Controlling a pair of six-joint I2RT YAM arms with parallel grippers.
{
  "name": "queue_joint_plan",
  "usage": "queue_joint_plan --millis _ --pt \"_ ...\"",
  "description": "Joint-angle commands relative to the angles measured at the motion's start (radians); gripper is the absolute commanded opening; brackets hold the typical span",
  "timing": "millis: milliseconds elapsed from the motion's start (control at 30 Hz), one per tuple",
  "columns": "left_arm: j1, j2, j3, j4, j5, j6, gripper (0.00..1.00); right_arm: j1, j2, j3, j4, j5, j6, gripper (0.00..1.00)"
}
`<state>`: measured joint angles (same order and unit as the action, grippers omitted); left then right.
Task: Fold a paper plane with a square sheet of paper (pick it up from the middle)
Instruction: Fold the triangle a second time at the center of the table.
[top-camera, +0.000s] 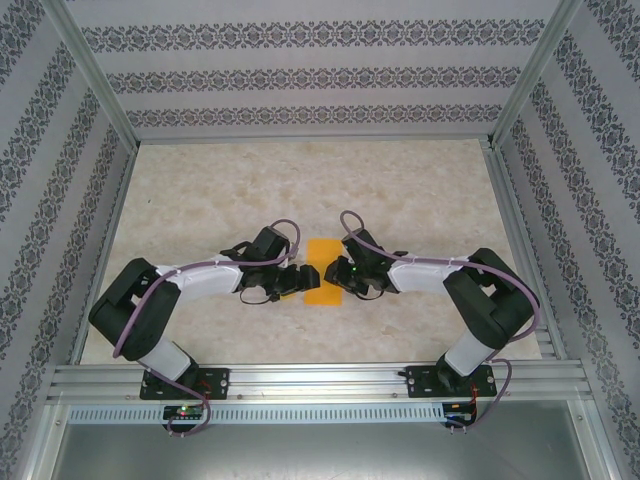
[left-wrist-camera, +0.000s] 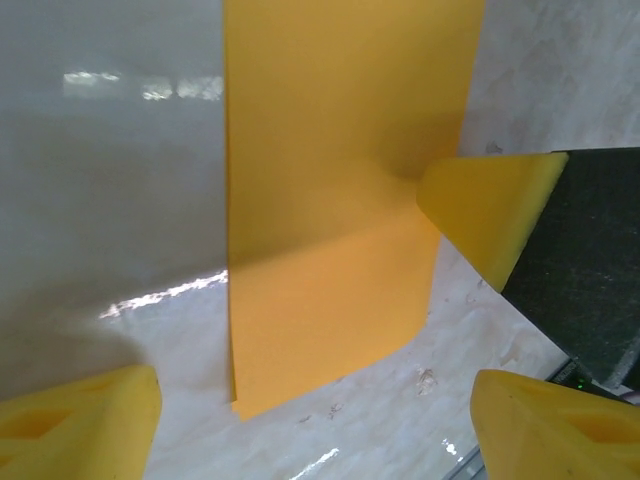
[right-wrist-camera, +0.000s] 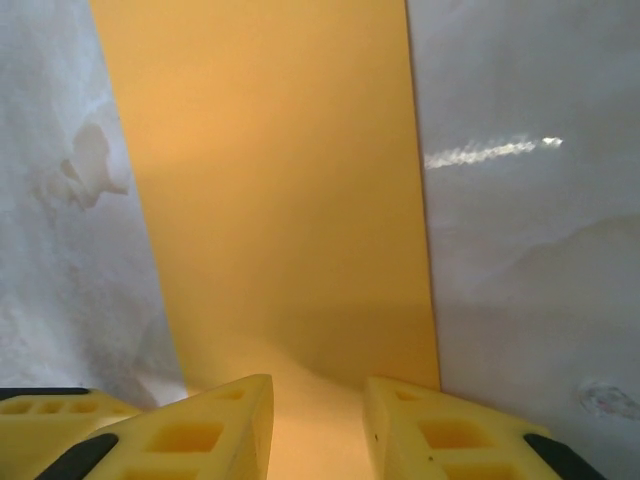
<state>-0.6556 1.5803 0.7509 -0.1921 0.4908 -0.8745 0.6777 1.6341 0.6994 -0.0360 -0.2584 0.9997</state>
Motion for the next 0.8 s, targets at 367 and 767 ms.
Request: queue_joint_plan --millis 367,767 --pt "-0.037 0.040 0.037 0.038 0.044 -0.053 0.81 -0.041 -0.039 -0.084 0.097 -0.038 0.029 0.33" --pt "-0.059 0.050 0.059 0.054 0.069 -0.055 0.74 -0.044 -0.016 -0.092 0.106 -0.039 0.034 0.32"
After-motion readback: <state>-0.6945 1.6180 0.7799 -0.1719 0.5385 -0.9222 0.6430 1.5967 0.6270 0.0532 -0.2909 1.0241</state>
